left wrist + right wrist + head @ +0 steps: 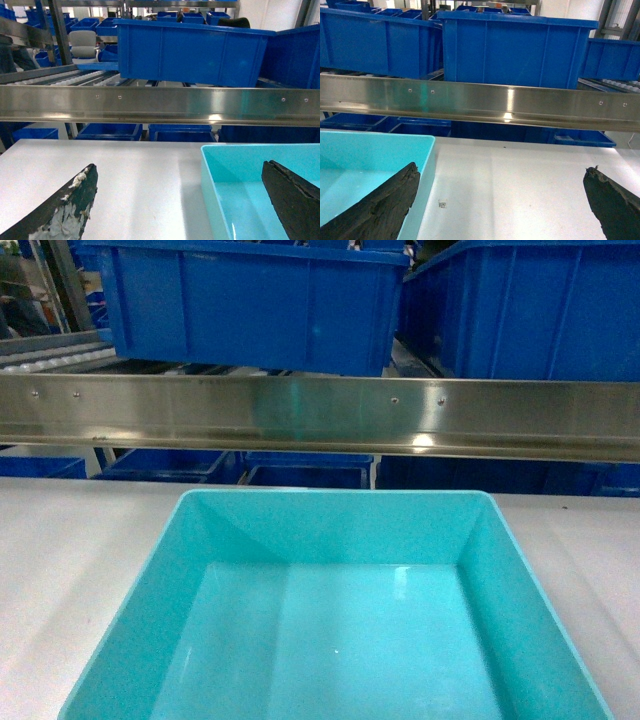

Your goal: Organize blue bins on left shelf correctly

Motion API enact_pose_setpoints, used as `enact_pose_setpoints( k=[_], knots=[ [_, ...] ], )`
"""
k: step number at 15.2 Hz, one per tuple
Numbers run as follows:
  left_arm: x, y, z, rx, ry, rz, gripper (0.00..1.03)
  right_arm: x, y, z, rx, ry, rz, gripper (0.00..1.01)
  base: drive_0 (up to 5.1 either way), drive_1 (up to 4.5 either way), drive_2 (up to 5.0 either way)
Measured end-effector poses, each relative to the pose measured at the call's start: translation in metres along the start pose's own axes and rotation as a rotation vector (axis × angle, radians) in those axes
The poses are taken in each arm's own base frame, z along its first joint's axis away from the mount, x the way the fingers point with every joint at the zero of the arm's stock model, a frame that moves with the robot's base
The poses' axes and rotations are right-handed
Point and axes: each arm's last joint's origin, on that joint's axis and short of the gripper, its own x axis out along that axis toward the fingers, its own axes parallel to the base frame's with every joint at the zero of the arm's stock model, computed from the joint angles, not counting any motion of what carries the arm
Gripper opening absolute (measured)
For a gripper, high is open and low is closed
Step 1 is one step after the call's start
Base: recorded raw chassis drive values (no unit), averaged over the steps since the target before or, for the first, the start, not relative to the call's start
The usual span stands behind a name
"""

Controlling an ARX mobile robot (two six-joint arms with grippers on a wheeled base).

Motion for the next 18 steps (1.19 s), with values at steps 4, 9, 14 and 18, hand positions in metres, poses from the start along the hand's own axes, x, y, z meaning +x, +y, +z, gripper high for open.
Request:
enact_pose_setpoints(
  k=[4,9,14,18],
  knots=[
    [0.0,0.0,0.0,0.0,0.0,0.0,0.98,0.0,0.0,0.0,0.0,0.0,0.0,0.98,0.0,0.0,0.0],
    [0.0,0.0,0.0,0.0,0.0,0.0,0.98,0.0,0.0,0.0,0.0,0.0,0.0,0.98,0.0,0.0,0.0],
    [0.0,0.0,0.0,0.0,0.0,0.0,0.98,0.0,0.0,0.0,0.0,0.0,0.0,0.98,0.0,0.0,0.0],
    [0.0,0.0,0.0,0.0,0.0,0.0,0.98,0.0,0.0,0.0,0.0,0.0,0.0,0.98,0.0,0.0,0.0]
  ],
)
